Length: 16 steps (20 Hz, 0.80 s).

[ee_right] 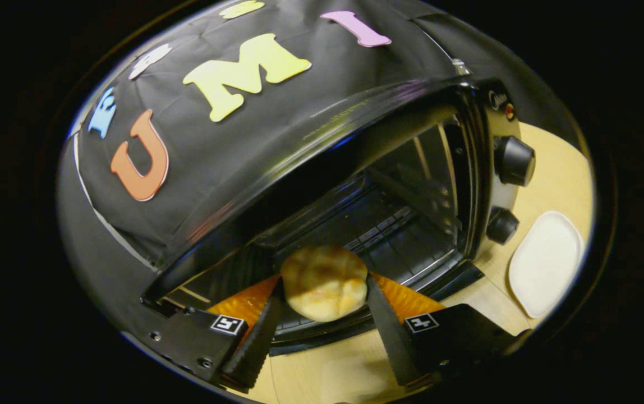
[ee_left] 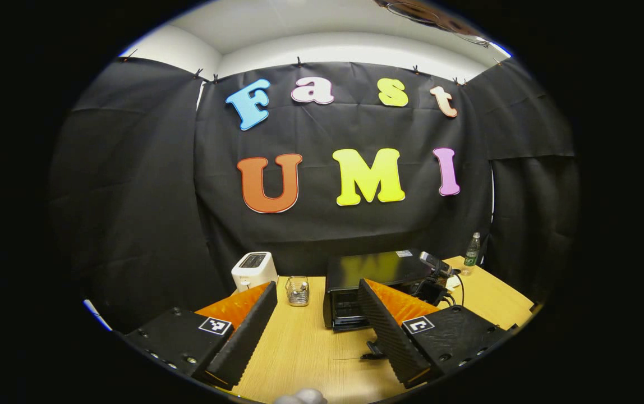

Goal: Open the electric oven with the left hand, put the food in, and close the electric oven.

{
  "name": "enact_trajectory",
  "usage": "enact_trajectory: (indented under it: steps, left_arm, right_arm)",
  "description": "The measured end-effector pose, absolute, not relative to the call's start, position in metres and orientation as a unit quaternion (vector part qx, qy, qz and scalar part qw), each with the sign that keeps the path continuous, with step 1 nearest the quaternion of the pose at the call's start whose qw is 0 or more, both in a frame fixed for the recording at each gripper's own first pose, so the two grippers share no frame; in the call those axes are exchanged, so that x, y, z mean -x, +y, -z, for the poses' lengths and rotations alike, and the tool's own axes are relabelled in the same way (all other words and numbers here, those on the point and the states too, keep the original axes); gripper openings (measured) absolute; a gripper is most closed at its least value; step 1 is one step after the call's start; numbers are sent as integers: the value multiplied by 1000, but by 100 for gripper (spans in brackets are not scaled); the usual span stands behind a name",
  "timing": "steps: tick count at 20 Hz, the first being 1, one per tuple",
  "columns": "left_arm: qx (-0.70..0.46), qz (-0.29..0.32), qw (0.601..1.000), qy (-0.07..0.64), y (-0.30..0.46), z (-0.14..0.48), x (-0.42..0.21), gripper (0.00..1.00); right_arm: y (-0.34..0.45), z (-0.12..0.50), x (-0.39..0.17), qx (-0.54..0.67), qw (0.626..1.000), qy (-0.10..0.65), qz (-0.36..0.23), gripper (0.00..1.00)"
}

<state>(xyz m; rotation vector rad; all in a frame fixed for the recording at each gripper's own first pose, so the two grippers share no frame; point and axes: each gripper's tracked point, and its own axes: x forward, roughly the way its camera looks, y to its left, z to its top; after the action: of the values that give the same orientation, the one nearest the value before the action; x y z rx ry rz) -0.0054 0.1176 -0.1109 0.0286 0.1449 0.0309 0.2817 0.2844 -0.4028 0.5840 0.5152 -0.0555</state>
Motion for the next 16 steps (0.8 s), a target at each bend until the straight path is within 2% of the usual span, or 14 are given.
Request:
enact_trajectory:
  steps: [7, 14, 15, 16]
  left_arm:
    - [-18, -17, 997, 75, 118, 112, 5, 95]
    - [-16, -11, 997, 74, 112, 111, 6, 95]
    - [-16, -9, 997, 72, 110, 111, 6, 95]
    - [-17, -10, 997, 71, 110, 109, 7, 95]
  right_arm:
    - [282, 398, -281, -269, 930, 247, 27, 100]
    - [282, 388, -270, -230, 944, 236, 3, 100]
    - [280, 386, -268, -226, 945, 238, 1, 96]
    - [279, 383, -265, -224, 946, 234, -4, 96]
